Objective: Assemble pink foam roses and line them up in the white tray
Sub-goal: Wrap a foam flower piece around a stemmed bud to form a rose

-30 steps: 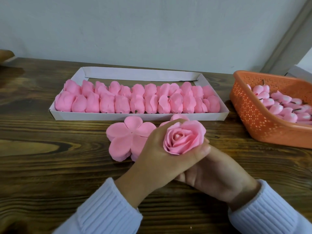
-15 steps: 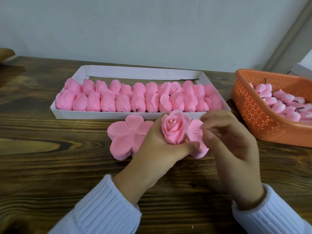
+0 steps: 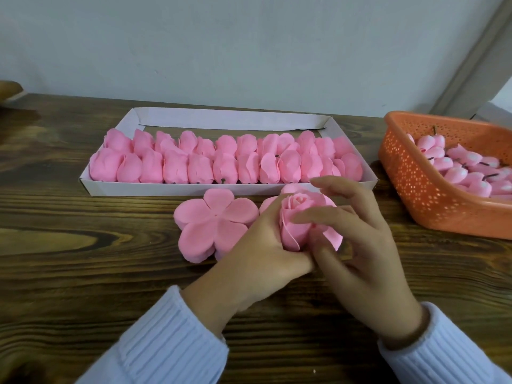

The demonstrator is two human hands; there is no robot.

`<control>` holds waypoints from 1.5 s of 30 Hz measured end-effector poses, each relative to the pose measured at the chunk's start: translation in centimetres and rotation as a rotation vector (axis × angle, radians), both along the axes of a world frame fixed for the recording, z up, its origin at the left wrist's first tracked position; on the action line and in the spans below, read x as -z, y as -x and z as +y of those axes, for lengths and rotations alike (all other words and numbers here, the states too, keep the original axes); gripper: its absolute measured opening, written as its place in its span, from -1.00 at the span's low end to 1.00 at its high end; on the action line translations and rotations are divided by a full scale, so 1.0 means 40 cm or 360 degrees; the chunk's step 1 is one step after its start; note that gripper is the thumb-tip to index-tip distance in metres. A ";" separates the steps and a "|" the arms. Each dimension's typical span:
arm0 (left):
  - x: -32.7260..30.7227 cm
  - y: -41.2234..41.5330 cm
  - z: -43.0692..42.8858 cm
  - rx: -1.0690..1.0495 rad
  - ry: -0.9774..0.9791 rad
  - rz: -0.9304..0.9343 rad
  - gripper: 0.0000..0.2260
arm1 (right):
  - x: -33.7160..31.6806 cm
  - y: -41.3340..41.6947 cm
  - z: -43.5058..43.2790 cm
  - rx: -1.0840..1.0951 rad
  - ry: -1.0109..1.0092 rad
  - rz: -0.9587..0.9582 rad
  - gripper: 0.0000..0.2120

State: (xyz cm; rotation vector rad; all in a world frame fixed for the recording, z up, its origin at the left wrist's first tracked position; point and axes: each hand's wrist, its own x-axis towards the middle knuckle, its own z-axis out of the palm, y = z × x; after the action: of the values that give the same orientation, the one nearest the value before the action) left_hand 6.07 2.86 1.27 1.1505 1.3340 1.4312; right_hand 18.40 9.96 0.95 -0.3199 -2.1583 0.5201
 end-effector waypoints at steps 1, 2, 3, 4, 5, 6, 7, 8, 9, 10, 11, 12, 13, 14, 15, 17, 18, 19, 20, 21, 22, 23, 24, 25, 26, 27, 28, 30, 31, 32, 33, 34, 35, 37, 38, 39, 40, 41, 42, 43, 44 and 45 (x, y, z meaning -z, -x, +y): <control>0.002 -0.001 0.000 0.0010 0.0014 -0.0001 -0.45 | 0.001 0.000 0.000 0.0011 -0.0014 -0.0006 -0.65; 0.004 -0.001 0.000 0.0023 0.0026 -0.0005 -0.44 | 0.003 -0.001 0.000 0.0023 -0.0017 -0.0012 -0.63; 0.005 -0.001 0.001 0.0038 0.0037 -0.0017 -0.43 | 0.004 -0.001 0.001 0.0033 -0.0009 -0.0017 -0.62; 0.007 -0.001 0.001 0.0050 0.0049 -0.0046 -0.41 | 0.005 -0.001 0.001 0.0039 0.0007 -0.0021 -0.64; 0.008 0.001 0.002 0.0064 0.0062 -0.0094 -0.40 | 0.004 -0.001 0.002 0.0043 0.0020 -0.0021 -0.68; 0.008 0.002 0.003 0.0083 0.0070 -0.0149 -0.39 | 0.004 -0.001 0.002 0.0052 0.0018 -0.0017 -0.71; 0.007 0.003 0.003 0.0107 0.0075 -0.0191 -0.39 | 0.002 0.000 0.001 0.0061 0.0003 -0.0012 -0.72; 0.005 0.004 0.003 0.0131 0.0080 -0.0213 -0.38 | 0.001 0.000 0.001 0.0064 -0.0013 -0.0007 -0.71; 0.003 0.004 0.003 0.0149 0.0085 -0.0219 -0.37 | 0.001 0.001 0.001 0.0062 -0.0021 -0.0004 -0.69; 0.002 0.004 0.002 0.0158 0.0092 -0.0216 -0.37 | -0.001 0.000 0.001 0.0061 -0.0022 -0.0005 -0.68; 0.000 0.003 0.001 0.0160 0.0100 -0.0207 -0.36 | -0.001 0.000 0.001 0.0062 -0.0022 -0.0010 -0.68; 0.000 0.003 0.001 0.0161 0.0108 -0.0194 -0.35 | 0.000 -0.001 0.000 0.0066 -0.0026 -0.0015 -0.67; -0.002 0.002 0.000 0.0163 0.0117 -0.0182 -0.34 | 0.000 -0.002 0.000 0.0072 -0.0034 -0.0021 -0.66; -0.003 0.000 0.000 0.0162 0.0130 -0.0175 -0.33 | 0.002 -0.001 0.000 0.0076 -0.0043 -0.0027 -0.65; -0.003 0.000 0.000 0.0158 0.0145 -0.0173 -0.31 | 0.003 -0.001 0.001 0.0078 -0.0048 -0.0030 -0.63; -0.003 0.001 0.000 0.0154 0.0176 -0.0185 -0.30 | 0.004 -0.001 0.000 0.0071 -0.0054 -0.0036 -0.63; -0.003 0.001 0.000 0.0156 0.0190 -0.0200 -0.31 | 0.004 -0.001 0.000 0.0067 -0.0057 -0.0038 -0.64; -0.004 0.001 0.001 0.0163 0.0199 -0.0219 -0.32 | 0.003 -0.001 0.000 0.0067 -0.0058 -0.0038 -0.65; -0.004 -0.001 0.002 0.0171 0.0200 -0.0245 -0.33 | 0.002 -0.002 0.000 0.0069 -0.0055 -0.0034 -0.67; -0.004 -0.002 0.002 0.0175 0.0192 -0.0279 -0.36 | 0.001 -0.002 0.000 0.0074 -0.0055 -0.0028 -0.68; -0.005 -0.004 0.003 0.0170 0.0181 -0.0313 -0.38 | 0.000 -0.002 0.000 0.0083 -0.0058 -0.0022 -0.70; -0.005 -0.004 0.003 0.0162 0.0171 -0.0336 -0.39 | -0.001 -0.001 -0.001 0.0094 -0.0064 -0.0019 -0.71; -0.004 -0.003 0.003 0.0156 0.0166 -0.0338 -0.40 | -0.001 -0.001 -0.002 0.0104 -0.0069 -0.0020 -0.72; -0.001 -0.002 0.003 0.0151 0.0163 -0.0318 -0.40 | -0.001 0.000 -0.003 0.0114 -0.0073 -0.0024 -0.72; 0.002 -0.001 0.004 0.0144 0.0161 -0.0282 -0.39 | -0.001 0.001 -0.003 0.0124 -0.0079 -0.0030 -0.71; 0.005 0.000 0.005 0.0134 0.0157 -0.0243 -0.37 | 0.000 0.002 -0.004 0.0137 -0.0086 -0.0035 -0.69; 0.007 0.001 0.005 0.0123 0.0151 -0.0205 -0.36 | -0.001 0.002 -0.004 0.0149 -0.0090 -0.0037 -0.68; 0.011 0.000 0.005 0.0118 0.0129 -0.0150 -0.34 | -0.001 0.002 -0.002 0.0149 -0.0087 -0.0026 -0.71; 0.012 0.000 0.006 0.0122 0.0119 -0.0148 -0.34 | -0.001 0.001 -0.002 0.0140 -0.0079 -0.0017 -0.74; 0.012 0.000 0.005 0.0129 0.0113 -0.0165 -0.34 | 0.000 0.001 -0.002 0.0129 -0.0065 -0.0004 -0.78; 0.012 0.002 0.005 0.0145 0.0110 -0.0197 -0.36 | 0.000 0.000 -0.003 0.0117 -0.0041 0.0013 -0.80; 0.012 0.004 0.005 0.0176 0.0103 -0.0242 -0.37 | 0.000 0.000 -0.003 0.0104 -0.0005 0.0037 -0.80; 0.011 0.006 0.004 0.0225 0.0089 -0.0307 -0.39 | -0.001 0.000 -0.004 0.0085 0.0039 0.0063 -0.79; 0.006 0.007 0.004 0.0340 0.0044 -0.0484 -0.47 | -0.005 0.001 -0.005 0.0029 0.0126 0.0114 -0.78; 0.004 0.008 0.005 0.0386 0.0024 -0.0588 -0.53 | -0.008 0.001 -0.004 0.0004 0.0162 0.0133 -0.78; 0.000 0.009 0.004 0.0423 0.0006 -0.0695 -0.57 | -0.010 0.001 -0.004 -0.0014 0.0193 0.0147 -0.77; -0.002 0.011 0.003 0.0447 -0.0011 -0.0787 -0.60 | -0.012 0.001 -0.003 -0.0026 0.0220 0.0156 -0.77; -0.004 0.012 0.002 0.0465 -0.0022 -0.0864 -0.61 | -0.013 0.002 -0.003 -0.0039 0.0246 0.0161 -0.77; -0.003 0.013 0.002 0.0483 -0.0028 -0.0926 -0.63 | -0.013 0.001 -0.003 -0.0059 0.0272 0.0163 -0.77; -0.004 0.014 0.001 0.0505 -0.0029 -0.0972 -0.64 | -0.014 0.001 -0.004 -0.0080 0.0293 0.0163 -0.78; -0.005 0.014 0.000 0.0523 -0.0029 -0.0996 -0.65 | -0.013 0.001 -0.004 -0.0087 0.0304 0.0163 -0.74; -0.005 0.016 0.000 0.0533 -0.0023 -0.1006 -0.67 | -0.012 0.000 -0.004 -0.0080 0.0307 0.0163 -0.69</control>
State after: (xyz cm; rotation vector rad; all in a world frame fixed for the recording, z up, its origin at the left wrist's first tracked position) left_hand 5.44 2.85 1.48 0.7806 0.6565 1.3903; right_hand 18.39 9.78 1.45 -0.3373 -2.0253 0.7597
